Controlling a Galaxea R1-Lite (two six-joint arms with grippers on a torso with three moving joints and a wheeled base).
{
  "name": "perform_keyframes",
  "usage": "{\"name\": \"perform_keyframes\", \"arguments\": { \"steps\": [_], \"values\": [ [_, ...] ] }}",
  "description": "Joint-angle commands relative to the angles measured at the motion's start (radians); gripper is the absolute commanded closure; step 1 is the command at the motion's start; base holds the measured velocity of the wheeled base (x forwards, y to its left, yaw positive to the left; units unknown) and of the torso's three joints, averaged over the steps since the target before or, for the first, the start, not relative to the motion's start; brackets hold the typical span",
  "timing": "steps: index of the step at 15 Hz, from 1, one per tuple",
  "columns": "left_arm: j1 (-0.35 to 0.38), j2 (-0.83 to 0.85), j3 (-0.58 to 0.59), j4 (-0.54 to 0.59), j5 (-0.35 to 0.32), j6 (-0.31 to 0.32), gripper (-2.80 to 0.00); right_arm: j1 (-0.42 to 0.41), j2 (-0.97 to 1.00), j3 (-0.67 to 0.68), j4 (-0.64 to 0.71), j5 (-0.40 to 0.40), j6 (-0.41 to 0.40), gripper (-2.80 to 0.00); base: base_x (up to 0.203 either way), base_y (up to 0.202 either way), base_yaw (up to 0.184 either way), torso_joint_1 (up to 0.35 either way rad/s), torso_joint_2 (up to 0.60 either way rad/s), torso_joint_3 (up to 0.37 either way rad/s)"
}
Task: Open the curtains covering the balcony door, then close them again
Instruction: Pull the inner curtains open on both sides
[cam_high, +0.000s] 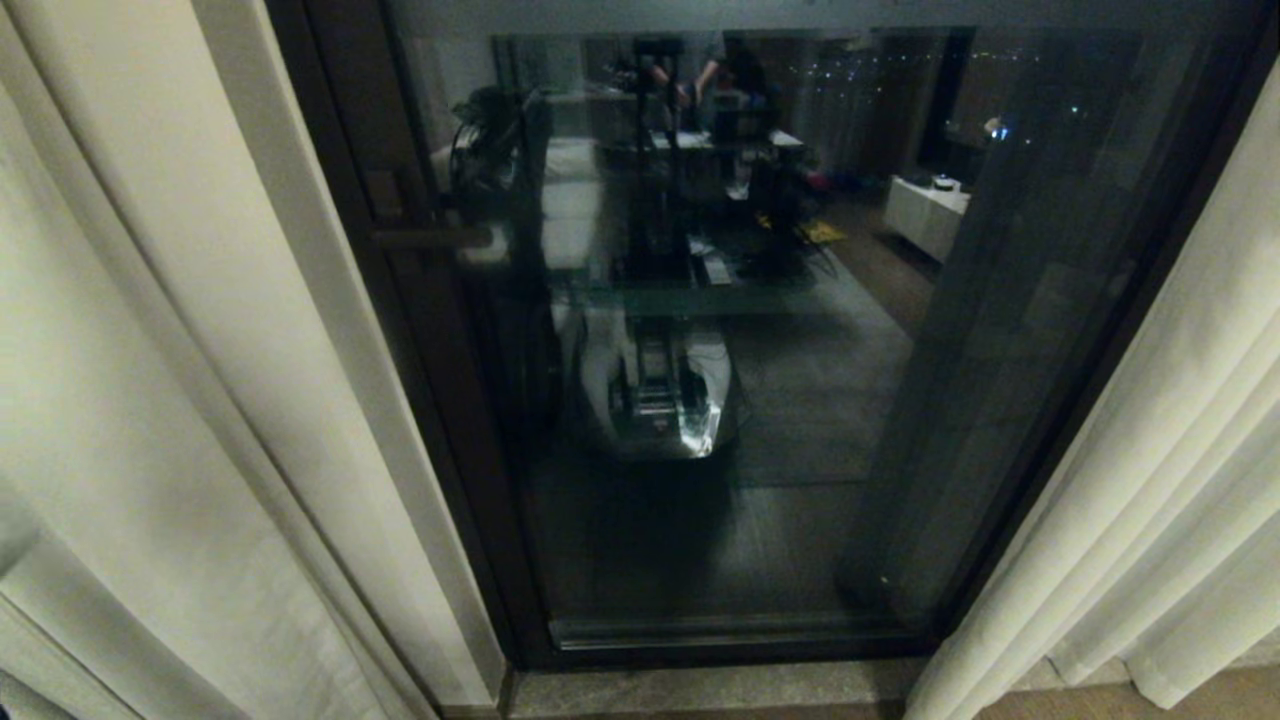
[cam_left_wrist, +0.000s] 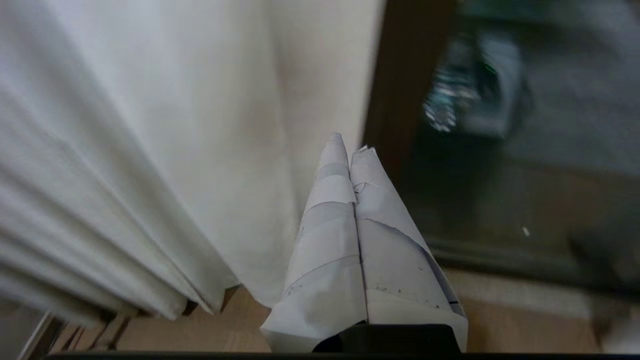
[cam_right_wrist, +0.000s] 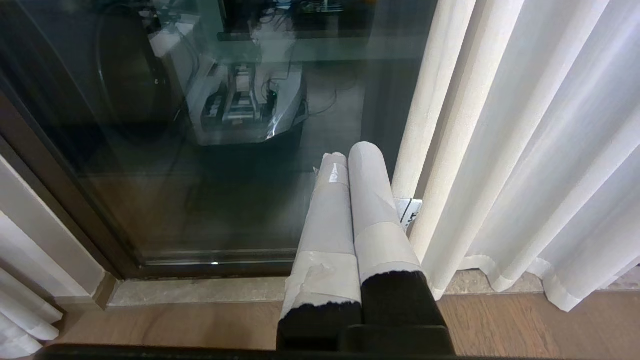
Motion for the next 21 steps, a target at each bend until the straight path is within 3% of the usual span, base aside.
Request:
{"name": "perform_keyframes", "arguments": {
  "steps": [1,5,8,9,18,21],
  "values": [
    [-0.061,-0.126,0.079,-0.001,0.000,0.008,0.00,0.000,0.002,0.000,0.000,0.000,0.000,0.00,0.000,0.000,0.000,0.000,0.00,0.000],
    [-0.118,-0.284,0.295,-0.042,0.001,0.095,0.00,0.000,0.002,0.000,0.000,0.000,0.000,0.00,0.000,0.000,0.000,0.000,0.00,0.000],
    [-0.148,-0.295,0.442,-0.225,0.000,0.162,0.00,0.000,0.002,0.000,0.000,0.000,0.000,0.00,0.000,0.000,0.000,0.000,0.00,0.000],
    [-0.154,-0.299,0.454,-0.240,0.003,0.186,0.00,0.001,0.002,0.000,0.000,0.000,0.000,0.00,0.000,0.000,0.000,0.000,0.00,0.000],
    [-0.148,-0.389,0.454,-0.156,-0.001,0.184,0.00,0.001,0.002,0.000,0.000,0.000,0.000,0.00,0.000,0.000,0.000,0.000,0.00,0.000],
    [-0.080,-0.390,0.454,-0.161,-0.016,0.192,0.00,0.001,0.002,0.000,0.000,0.000,0.000,0.00,0.000,0.000,0.000,0.000,0.00,0.000]
  ]
}}
